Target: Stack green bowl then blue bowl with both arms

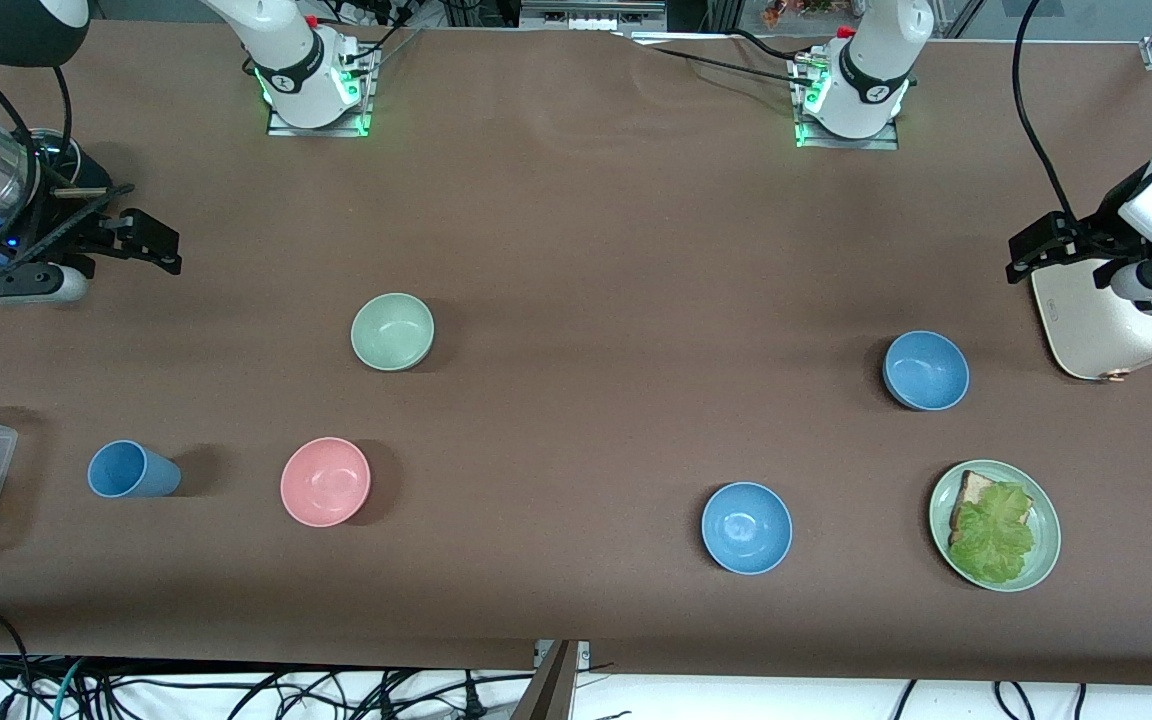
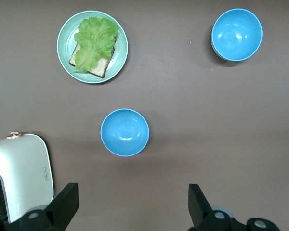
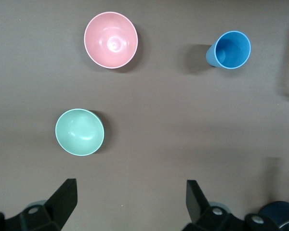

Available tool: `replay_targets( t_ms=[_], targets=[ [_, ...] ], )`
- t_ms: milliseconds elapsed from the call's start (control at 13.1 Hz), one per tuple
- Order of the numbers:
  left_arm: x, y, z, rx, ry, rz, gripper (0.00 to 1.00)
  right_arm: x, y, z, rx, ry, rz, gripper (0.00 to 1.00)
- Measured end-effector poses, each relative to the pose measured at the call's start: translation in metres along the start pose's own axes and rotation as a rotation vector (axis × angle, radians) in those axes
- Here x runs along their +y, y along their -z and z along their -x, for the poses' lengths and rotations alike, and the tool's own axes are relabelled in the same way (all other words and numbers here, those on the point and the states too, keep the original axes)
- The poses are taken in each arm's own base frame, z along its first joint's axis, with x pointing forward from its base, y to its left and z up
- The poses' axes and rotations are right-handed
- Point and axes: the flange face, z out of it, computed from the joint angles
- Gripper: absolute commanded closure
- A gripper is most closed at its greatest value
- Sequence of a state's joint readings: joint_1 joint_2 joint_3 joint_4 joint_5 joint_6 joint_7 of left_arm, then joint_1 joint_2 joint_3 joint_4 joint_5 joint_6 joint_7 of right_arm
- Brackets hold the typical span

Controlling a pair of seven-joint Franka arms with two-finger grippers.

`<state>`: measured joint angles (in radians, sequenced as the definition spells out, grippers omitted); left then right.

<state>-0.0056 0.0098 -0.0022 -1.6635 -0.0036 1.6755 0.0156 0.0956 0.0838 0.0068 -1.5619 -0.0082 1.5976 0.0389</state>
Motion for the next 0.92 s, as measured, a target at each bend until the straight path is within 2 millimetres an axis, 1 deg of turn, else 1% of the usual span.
replay_targets(
  t_ms=[306,536,689,766,919],
  targets=[
    [0.0,0.0,0.0,0.0,0.0,0.0,0.0,-0.001,-0.004,0.0,-0.008,0.0,-0.004,0.0],
    [0.0,0.0,0.0,0.0,0.0,0.0,0.0,-0.009,-0.016,-0.001,-0.018,0.009,-0.015,0.0],
    [0.0,0.0,0.0,0.0,0.0,0.0,0.0,-0.021,-0.037,-0.004,-0.012,0.006,-0.019,0.0],
    [0.0,0.0,0.0,0.0,0.0,0.0,0.0,-0.03,-0.052,-0.007,-0.005,0.004,-0.021,0.0],
    [0.0,0.0,0.0,0.0,0.0,0.0,0.0,-0.055,-0.089,-0.012,0.014,-0.004,-0.027,0.0]
  ],
)
